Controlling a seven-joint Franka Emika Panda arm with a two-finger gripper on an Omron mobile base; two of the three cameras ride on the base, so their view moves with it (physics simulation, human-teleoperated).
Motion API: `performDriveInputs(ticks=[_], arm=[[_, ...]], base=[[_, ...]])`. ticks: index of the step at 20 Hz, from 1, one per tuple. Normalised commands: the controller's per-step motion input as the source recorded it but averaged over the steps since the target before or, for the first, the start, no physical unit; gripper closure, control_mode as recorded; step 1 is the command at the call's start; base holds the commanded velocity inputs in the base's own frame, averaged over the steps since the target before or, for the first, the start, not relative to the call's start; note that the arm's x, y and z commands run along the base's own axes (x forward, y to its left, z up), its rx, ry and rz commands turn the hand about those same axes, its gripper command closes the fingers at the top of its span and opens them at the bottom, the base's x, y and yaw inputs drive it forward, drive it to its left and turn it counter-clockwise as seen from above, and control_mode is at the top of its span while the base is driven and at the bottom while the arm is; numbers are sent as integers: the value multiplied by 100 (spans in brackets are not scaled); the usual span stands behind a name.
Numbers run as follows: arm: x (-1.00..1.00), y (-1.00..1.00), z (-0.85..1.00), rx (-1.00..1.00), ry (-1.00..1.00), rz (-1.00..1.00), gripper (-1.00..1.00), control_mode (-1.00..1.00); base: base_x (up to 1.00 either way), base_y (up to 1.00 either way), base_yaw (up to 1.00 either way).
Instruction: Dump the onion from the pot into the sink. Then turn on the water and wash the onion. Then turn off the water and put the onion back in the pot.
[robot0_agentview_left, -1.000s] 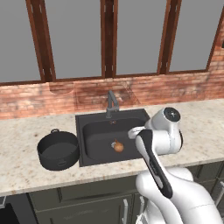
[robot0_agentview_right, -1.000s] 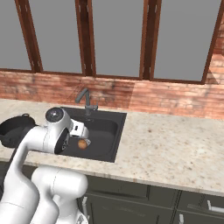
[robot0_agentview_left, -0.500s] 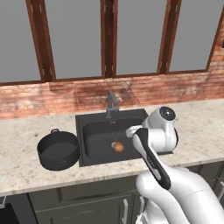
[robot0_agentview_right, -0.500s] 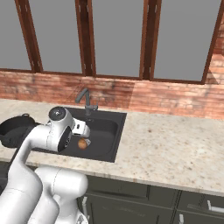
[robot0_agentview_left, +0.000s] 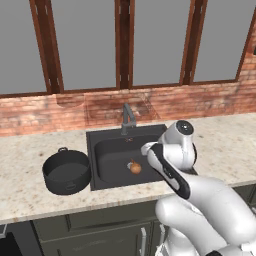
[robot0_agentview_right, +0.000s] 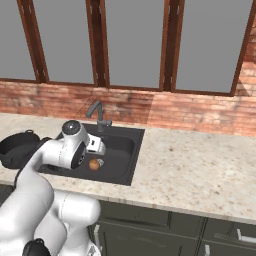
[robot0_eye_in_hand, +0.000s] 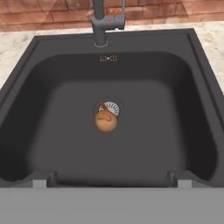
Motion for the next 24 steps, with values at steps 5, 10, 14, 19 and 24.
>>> performDriveInputs(ticks=[5,10,14,19,24], arm=[[28,1,-32,0,0,0,-100,-100],[32,4,-40,0,3,0,-100,-100],[15,7,-46,0,6,0,-100,-100],[12,5,-40,0,5,0,-100,-100],[26,5,-35,0,3,0,-100,-100]], base=[[0,0,0],[0,0,0],[0,0,0],[0,0,0],[0,0,0]])
